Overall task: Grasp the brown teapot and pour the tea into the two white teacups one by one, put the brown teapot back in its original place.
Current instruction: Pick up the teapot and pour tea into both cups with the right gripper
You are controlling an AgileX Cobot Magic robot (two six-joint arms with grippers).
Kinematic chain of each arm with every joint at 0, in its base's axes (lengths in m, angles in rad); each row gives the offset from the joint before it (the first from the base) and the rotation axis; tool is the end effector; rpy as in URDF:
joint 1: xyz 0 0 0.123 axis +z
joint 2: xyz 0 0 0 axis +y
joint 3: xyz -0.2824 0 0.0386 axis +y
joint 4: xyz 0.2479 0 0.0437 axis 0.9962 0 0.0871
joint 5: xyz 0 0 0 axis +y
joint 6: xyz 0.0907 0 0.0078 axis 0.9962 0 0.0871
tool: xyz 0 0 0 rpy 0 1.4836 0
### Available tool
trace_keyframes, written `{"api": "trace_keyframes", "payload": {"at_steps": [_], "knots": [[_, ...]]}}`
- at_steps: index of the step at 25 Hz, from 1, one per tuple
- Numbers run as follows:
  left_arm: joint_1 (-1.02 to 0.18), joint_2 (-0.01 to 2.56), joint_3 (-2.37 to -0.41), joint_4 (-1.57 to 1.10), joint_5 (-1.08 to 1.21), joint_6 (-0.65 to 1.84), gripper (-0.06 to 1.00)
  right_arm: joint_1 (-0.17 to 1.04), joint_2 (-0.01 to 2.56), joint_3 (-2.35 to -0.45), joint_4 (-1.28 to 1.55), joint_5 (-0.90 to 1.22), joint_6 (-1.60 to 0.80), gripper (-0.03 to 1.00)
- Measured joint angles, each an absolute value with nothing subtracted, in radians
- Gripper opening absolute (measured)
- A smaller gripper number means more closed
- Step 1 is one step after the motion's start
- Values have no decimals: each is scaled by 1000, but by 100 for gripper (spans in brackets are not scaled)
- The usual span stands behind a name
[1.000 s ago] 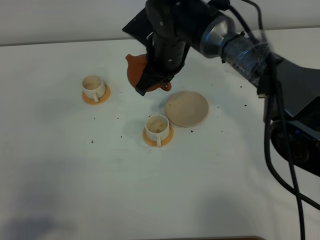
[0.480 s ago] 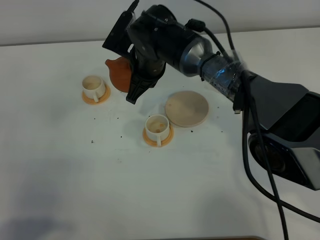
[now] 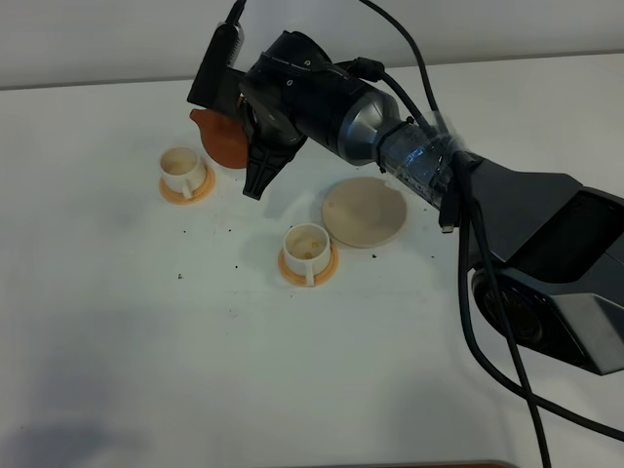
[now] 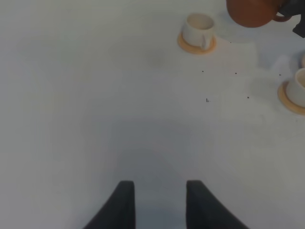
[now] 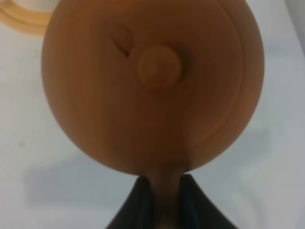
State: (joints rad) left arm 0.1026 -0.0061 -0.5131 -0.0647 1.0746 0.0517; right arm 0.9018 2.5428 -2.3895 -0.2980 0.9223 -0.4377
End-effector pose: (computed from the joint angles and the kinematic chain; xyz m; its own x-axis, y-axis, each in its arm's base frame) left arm -0.0074 -0.0060 0.2798 -0.4491 -0.0253 -0.8931 -0.0424 0.9991 -0.0070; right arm 0.3621 0.4236 0.1827 -0.0192 -0.9366 -0.3499 -0.8502 0.1995 -0.4872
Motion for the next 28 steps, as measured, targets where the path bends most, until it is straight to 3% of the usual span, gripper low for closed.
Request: {"api": "trace_keyframes", "payload": {"at_steps": [28], "knots": [[103, -6, -513, -65, 1075, 52, 27, 944, 2623, -2389, -572, 842, -508, 9]]}}
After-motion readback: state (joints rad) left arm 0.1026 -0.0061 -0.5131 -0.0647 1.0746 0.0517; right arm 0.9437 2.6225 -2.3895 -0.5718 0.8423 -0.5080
